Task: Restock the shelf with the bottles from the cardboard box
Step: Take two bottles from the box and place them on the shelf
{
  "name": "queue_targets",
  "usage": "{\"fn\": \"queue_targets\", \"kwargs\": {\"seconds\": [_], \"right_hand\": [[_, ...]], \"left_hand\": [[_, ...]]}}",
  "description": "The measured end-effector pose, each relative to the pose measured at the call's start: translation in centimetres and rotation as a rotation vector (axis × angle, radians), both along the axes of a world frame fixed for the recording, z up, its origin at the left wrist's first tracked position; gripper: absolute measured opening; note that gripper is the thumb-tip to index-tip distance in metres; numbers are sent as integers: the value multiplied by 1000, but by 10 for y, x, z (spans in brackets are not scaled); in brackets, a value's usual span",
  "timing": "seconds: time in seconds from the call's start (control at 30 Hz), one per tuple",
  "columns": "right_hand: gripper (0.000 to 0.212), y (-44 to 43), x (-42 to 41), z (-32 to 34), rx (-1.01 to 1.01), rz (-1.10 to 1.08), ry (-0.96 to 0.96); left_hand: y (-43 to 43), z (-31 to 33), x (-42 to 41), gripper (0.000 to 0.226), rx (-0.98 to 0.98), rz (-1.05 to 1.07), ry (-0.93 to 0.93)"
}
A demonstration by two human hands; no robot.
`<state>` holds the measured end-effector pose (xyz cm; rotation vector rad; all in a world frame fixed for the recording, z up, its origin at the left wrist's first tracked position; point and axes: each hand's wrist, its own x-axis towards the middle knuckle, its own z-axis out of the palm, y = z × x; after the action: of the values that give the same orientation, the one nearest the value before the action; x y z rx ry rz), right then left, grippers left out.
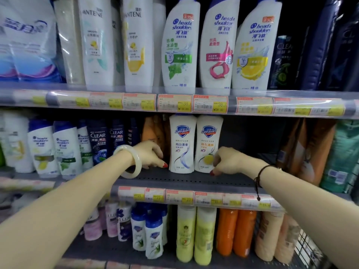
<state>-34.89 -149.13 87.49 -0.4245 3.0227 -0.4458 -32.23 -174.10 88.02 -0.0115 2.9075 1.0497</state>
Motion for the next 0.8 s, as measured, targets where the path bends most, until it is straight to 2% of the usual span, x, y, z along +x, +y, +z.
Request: {"fn": "queue_targets", "kwargs": {"seconds": [0.13,0.33,0.57,0.8], "right_hand": [[40,-43,21,16,45,221,-5],[51,-128,40,19,0,488,24],[57,-215,58,14,-1,743,-1],[48,-297,73,-9,78,987,-61]], "left_hand": [[-26,13,32,36,-75,-1,-54],[-76,6,76,47,-211,78,-30],[-136,-6,127,44,-151,287,-94],[-172,-25,175,37,-115,559,-118]]}}
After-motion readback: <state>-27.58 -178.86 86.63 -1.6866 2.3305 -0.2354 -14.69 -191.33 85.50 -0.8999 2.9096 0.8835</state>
